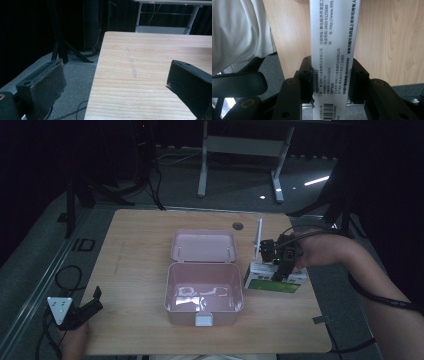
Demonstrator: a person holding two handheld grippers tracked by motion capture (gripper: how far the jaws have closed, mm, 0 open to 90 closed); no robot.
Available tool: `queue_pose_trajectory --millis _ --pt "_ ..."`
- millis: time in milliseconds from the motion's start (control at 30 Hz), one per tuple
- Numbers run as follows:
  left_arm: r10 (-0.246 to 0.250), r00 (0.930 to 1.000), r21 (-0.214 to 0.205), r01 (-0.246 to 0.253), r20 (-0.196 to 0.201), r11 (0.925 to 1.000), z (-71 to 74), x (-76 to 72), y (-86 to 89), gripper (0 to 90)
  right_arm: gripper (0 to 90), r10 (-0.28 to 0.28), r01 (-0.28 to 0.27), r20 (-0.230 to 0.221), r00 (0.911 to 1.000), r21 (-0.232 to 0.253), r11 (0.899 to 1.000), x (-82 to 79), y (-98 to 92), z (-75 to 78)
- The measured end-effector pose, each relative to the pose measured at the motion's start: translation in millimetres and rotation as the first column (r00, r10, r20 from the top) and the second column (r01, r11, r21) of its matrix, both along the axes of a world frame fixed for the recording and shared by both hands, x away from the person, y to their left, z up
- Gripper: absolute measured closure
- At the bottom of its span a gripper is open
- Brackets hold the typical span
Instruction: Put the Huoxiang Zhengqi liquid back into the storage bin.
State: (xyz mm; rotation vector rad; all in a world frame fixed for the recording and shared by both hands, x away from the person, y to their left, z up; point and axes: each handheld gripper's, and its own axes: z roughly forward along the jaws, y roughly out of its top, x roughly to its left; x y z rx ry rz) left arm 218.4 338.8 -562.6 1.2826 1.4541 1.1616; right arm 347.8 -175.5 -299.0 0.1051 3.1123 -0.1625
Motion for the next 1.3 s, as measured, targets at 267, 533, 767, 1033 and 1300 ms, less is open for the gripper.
queue_pose_trajectory --millis 267,533,767,1033,1300 --pt "0.004 1.0000 -0.002 -0.004 0.001 1.0000 0.0 0.0 0.0 2.1 61.8 0.038 -0.038 -0.011 0.9992 0.022 0.999 -2.3 27.0 3.4" --pt "0.005 1.0000 0.000 -0.005 0.000 1.0000 -0.2 0.0 -0.1 2.1 61.8 0.080 -0.079 -0.021 0.9966 0.022 0.997 -5.0 61.9 1.2" --pt "0.004 1.0000 -0.015 -0.004 0.007 0.9999 0.0 -0.7 1.1 2.1 61.8 0.111 -0.110 -0.024 0.9936 0.016 0.994 -10.3 88.3 -1.1" --pt "0.002 1.0000 -0.012 -0.002 0.008 0.9999 0.0 -0.8 1.0 2.1 61.8 0.152 -0.152 -0.036 0.9877 0.002 0.988 -16.5 121.1 -9.0" --pt "0.001 0.9999 -0.012 0.000 0.010 0.9999 0.1 -1.4 1.2 2.1 61.8 0.185 -0.184 -0.041 0.9819 0.025 0.983 -21.8 144.2 -14.0"
